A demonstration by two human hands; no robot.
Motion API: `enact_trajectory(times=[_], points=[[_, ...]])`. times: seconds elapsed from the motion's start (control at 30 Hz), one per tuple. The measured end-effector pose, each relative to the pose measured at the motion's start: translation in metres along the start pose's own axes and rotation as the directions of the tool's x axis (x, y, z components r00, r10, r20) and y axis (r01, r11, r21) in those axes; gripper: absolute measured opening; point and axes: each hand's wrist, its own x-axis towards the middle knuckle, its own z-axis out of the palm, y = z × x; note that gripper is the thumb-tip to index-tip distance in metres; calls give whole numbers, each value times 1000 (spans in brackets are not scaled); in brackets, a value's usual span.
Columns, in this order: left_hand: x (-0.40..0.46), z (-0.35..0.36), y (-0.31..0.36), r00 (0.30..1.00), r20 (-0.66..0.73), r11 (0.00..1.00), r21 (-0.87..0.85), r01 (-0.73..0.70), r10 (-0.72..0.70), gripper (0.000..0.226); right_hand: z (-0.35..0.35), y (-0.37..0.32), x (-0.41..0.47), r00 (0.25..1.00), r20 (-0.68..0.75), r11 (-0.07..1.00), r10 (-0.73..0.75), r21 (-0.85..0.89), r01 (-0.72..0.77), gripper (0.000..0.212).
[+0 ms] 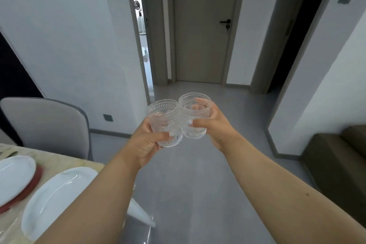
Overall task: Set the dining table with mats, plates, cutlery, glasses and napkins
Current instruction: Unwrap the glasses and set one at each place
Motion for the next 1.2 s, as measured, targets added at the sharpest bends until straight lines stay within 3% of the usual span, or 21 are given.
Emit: enact_trajectory(times=[0.37, 0.53, 0.7, 0.9, 1.2], points=[[187, -86, 53, 997, -61, 999, 3, -40, 40, 81, 32, 5, 225, 996, 87, 998, -16, 54, 11, 83], [253, -132, 82, 986, -151, 998, 17, -68, 69, 77, 63, 4, 324, 984, 174, 996, -29, 87, 14, 76], [313, -185, 111, 967, -232, 994, 56, -99, 109, 73, 103, 10, 433, 951, 309, 998, -12, 60, -6, 87], [376, -249, 139, 860, -484, 986, 35, -166, 162, 93, 162, 8, 556, 825, 565, 1000, -18, 18, 9, 76], [378, -341, 176, 642, -733, 966, 78, -247, 223, 85, 301, 23, 649, 587, 809, 999, 7, 14, -31, 78]])
